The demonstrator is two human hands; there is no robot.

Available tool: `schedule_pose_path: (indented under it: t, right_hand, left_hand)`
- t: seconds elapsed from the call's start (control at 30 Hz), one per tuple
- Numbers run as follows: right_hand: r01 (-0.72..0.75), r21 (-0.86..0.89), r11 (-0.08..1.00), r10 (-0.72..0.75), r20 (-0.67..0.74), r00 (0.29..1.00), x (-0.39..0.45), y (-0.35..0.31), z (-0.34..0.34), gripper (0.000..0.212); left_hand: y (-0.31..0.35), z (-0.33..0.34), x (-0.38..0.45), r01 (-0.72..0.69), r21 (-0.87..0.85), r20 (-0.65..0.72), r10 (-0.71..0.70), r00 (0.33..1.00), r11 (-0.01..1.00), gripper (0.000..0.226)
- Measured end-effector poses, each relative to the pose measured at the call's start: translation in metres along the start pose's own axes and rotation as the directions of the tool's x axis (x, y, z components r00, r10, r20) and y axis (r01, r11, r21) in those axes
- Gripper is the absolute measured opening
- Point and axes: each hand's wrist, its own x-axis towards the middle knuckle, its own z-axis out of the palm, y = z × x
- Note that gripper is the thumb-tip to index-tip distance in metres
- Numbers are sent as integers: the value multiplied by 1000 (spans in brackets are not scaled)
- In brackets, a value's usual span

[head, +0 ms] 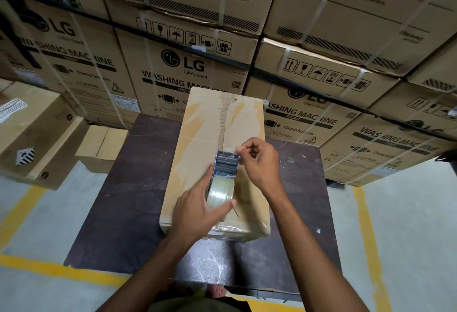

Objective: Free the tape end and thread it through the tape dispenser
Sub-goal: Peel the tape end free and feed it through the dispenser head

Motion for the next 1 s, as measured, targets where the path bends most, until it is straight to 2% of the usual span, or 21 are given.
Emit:
schedule_pose_path:
  t: [0.17, 0.33, 0.6, 0.77, 1.0]
  right_hand:
    - [14, -84, 996, -11, 35, 999, 4, -3, -3, 17]
    - [82, -223, 971, -58, 109, 992, 4, -10, -6, 21]
    - [71, -262, 963, -76, -8, 997, -8, -16, -4, 16]
    - [38, -258, 965, -48, -35, 998, -7, -12, -7, 16]
    - [54, -313, 948, -65, -26, 998, -7, -15, 2, 15]
  left_hand:
    - [-3, 4, 1, -14, 12, -16, 14, 1000, 1000, 99]
    - [-3, 9, -3, -46, 8, 12, 46, 999, 999, 102]
    - [1, 8, 4, -32, 26, 54, 31, 998, 999, 114]
    - [4, 5, 10, -22, 61, 129, 14, 992, 998, 115]
    - [4, 6, 11, -25, 83, 141, 13, 990, 996, 118]
